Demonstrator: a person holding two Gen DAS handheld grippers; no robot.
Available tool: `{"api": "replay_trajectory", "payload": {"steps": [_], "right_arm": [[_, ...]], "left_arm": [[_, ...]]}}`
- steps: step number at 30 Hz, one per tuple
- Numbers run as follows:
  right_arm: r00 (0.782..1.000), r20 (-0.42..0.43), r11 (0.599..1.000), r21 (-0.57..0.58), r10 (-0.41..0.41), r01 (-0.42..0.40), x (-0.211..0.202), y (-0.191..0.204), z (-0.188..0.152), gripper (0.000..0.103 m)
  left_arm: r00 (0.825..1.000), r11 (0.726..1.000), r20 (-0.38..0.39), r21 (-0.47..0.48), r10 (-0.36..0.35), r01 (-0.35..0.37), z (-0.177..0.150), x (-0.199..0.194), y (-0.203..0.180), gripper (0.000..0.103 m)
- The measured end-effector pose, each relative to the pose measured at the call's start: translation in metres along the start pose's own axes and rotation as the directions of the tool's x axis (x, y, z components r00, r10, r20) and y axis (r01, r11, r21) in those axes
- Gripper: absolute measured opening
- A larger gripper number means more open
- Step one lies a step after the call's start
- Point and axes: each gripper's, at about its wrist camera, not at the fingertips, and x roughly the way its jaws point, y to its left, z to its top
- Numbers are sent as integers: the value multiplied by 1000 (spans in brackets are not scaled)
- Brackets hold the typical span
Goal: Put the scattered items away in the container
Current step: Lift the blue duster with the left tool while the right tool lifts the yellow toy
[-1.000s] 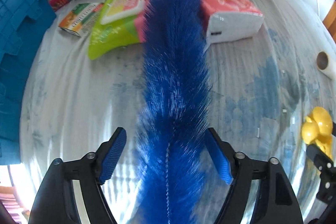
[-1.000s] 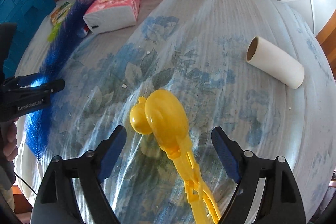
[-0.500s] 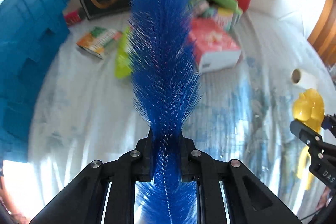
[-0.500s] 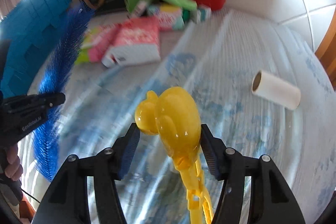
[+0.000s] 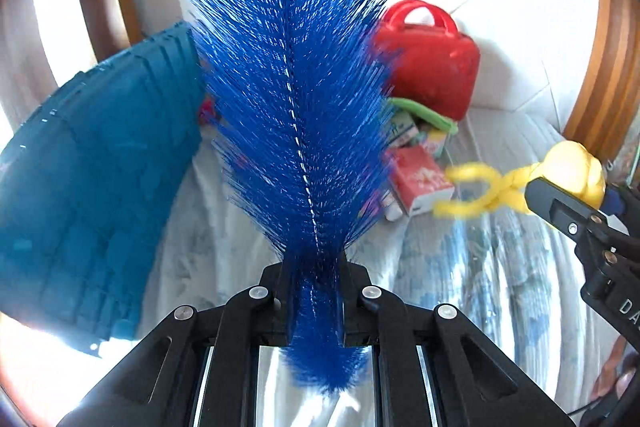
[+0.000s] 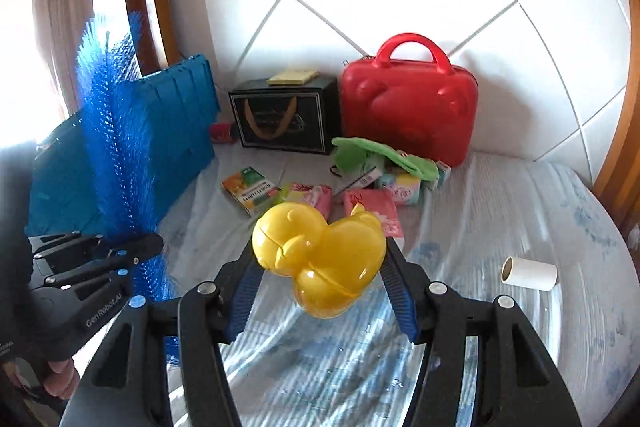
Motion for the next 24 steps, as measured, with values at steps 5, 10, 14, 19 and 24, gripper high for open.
{"api": "replay_trajectory", "payload": {"steps": [5, 10, 14, 19, 24], "right_arm": [[998, 45, 998, -55, 38, -36, -30, 33, 26, 57], [991, 92, 989, -119, 99, -88, -55, 58, 50, 57], [995, 41, 987, -133, 93, -87, -51, 71, 52, 57], [993, -104, 992, -99, 64, -74, -17, 68, 15, 57], [952, -307, 1000, -1, 10, -11, 40, 58, -57, 74]], "left_arm": [[998, 998, 57, -48, 36, -33, 7, -36, 15, 13], [991, 993, 98, -90, 89, -81, 12, -68, 31, 13], [991, 990, 73, -91, 110, -103, 5, -72, 48, 13], [996, 995, -34, -55, 83, -84, -24, -31, 61, 13], [987, 999, -155, 32, 34, -30, -59, 18, 66, 13]]}}
